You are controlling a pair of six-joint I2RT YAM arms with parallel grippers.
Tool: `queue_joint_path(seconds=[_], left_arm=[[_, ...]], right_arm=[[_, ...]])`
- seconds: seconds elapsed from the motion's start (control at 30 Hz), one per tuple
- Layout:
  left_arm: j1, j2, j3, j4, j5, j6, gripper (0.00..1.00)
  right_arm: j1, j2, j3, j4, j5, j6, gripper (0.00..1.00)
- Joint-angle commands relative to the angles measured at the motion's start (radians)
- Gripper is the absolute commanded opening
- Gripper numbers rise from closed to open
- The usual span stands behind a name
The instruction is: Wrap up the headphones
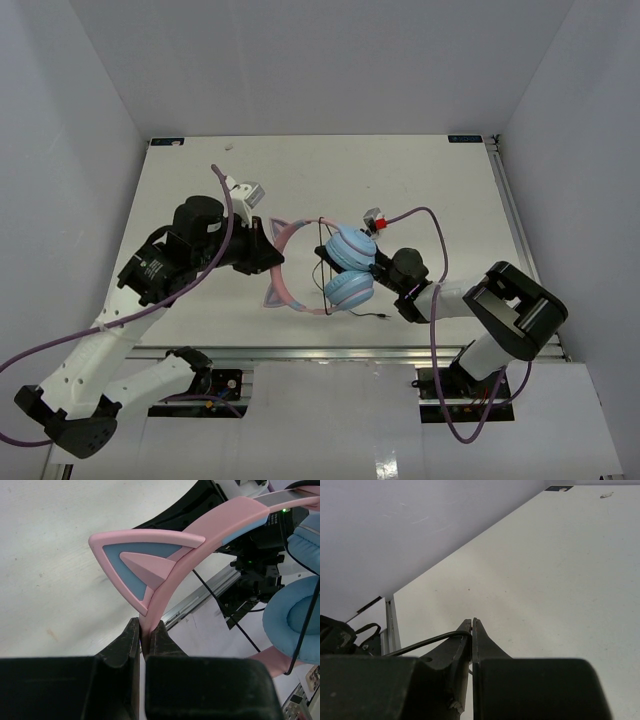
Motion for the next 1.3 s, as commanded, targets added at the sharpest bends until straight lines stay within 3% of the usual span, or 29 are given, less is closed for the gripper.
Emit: queue_joint_path(seconds=[0.0, 0.37, 0.6, 0.8, 0.97, 1.13, 1.27], left_arm=[[-0.023, -0.076, -0.043, 0.008, 0.302, -0.043, 0.00], [-0.023, -0.060, -0.131, -0.013, 0.382, 0.035, 0.00], [-0.023, -0.063, -0.160, -0.013, 0.395, 0.049, 0.00], [-0.023, -0.040, -0.148, -0.008, 0.344, 0.041, 0.00], [-0.023, -0.015, -0.115, -0.008, 0.389, 0.055, 0.00], [-0.023, 0.014, -0.137, -0.041, 0.311, 0.102, 0.00], [-0.023, 0.032, -0.132, -0.051, 0.233, 0.120, 0.00]], right_arm=[[-0.059, 0.034, 0.023, 0.459, 0.191, 0.000, 0.08], [-0.127, 0.044, 0.083, 0.535, 0.120, 0.050, 0.16], [-0.127, 0.060, 0.123, 0.535, 0.137, 0.104, 0.08], [-0.127, 0.055, 0.132, 0.536, 0.118, 0.136, 0.08], [-0.131, 0.041, 0.093, 0.536, 0.151, 0.094, 0.08], [-0.149, -0.012, 0.061, 0.536, 0.082, 0.047, 0.08], [-0.149, -0.094, -0.015, 0.536, 0.112, -0.019, 0.08]])
